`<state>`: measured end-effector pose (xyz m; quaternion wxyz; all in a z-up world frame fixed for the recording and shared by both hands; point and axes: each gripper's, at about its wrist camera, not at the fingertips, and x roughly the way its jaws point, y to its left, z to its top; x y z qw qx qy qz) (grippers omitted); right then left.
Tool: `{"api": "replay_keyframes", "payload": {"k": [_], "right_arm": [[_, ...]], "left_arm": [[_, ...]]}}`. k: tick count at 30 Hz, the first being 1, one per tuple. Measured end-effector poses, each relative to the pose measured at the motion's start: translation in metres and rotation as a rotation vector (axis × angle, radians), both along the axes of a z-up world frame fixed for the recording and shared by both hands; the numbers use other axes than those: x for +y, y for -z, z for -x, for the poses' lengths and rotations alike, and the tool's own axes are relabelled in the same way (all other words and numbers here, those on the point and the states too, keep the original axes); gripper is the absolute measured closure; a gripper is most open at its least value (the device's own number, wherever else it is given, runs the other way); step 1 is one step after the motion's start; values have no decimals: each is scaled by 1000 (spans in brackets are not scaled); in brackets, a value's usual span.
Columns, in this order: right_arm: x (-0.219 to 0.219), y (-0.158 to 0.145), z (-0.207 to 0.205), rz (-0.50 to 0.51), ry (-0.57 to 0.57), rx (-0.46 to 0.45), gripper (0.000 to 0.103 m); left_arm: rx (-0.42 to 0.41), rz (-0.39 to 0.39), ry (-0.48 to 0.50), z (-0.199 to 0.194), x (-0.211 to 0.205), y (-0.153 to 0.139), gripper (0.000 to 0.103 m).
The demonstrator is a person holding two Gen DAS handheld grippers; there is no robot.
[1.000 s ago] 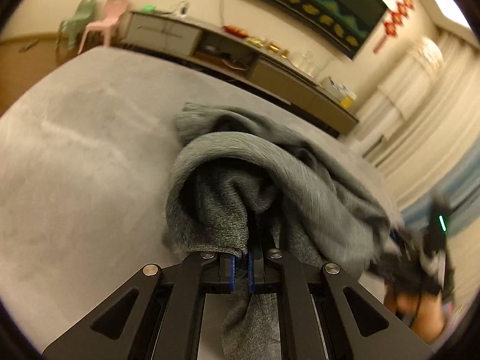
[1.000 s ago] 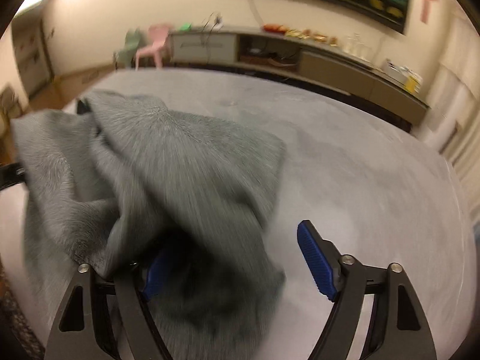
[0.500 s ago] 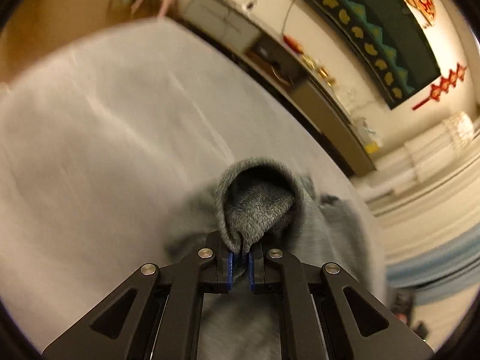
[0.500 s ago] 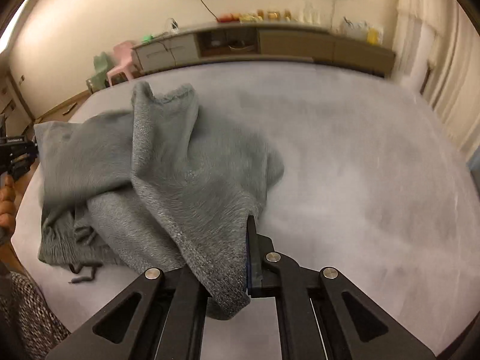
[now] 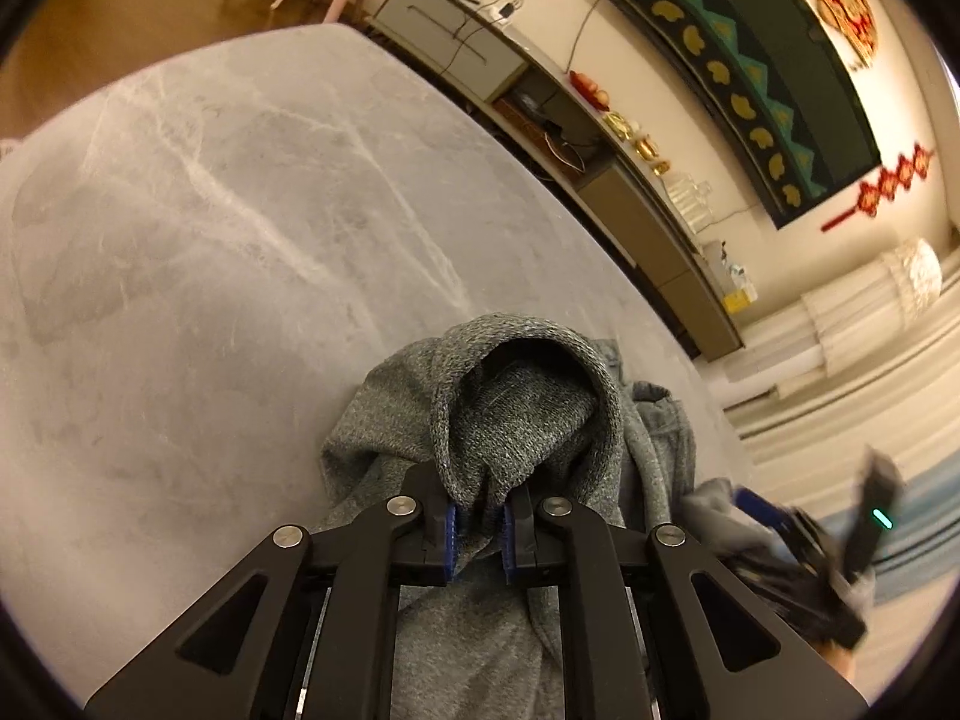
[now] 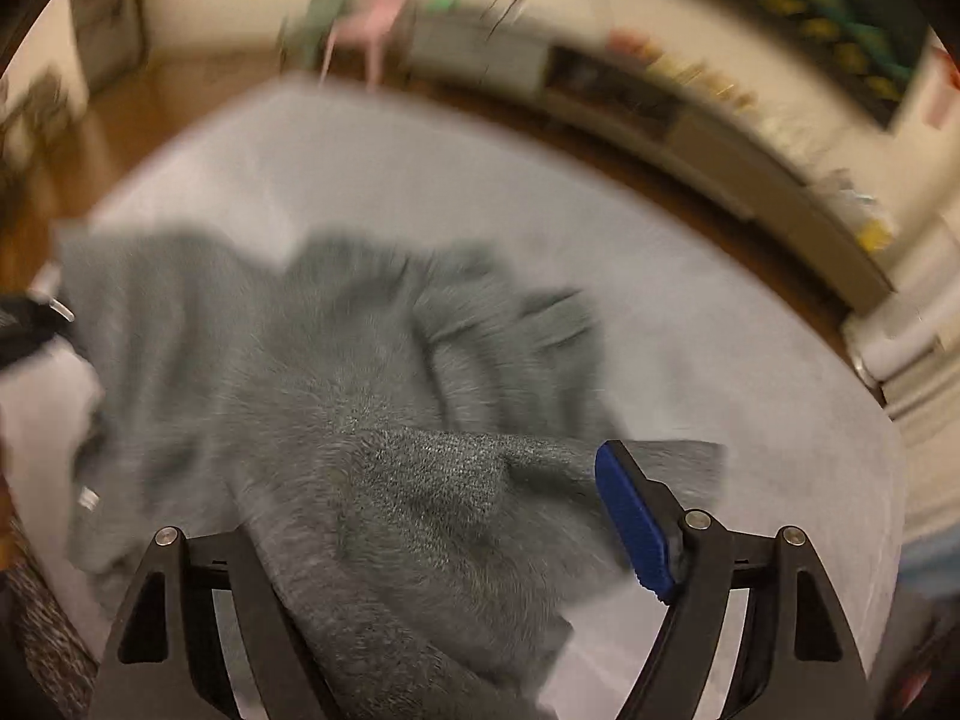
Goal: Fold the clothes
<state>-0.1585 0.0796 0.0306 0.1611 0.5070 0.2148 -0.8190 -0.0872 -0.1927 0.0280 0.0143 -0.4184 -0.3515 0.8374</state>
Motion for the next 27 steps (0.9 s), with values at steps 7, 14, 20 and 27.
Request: {"api": "replay_keyframes", "payload": {"k": [7,14,20,27], "right_arm": [[35,24,24,-41,74,-7,92],[151,20,-77,80,304,56,77],[158,24,-193,108,61,-127,34],[153,-63,-171,545,20,-97,23]], "left_arm": [[72,177,-5,5,-1,-23,93],[50,180,27,6,11,-22,93],[29,87,51,-12,14,-12,86],[15,50,33,-15,9,-6,83]]}}
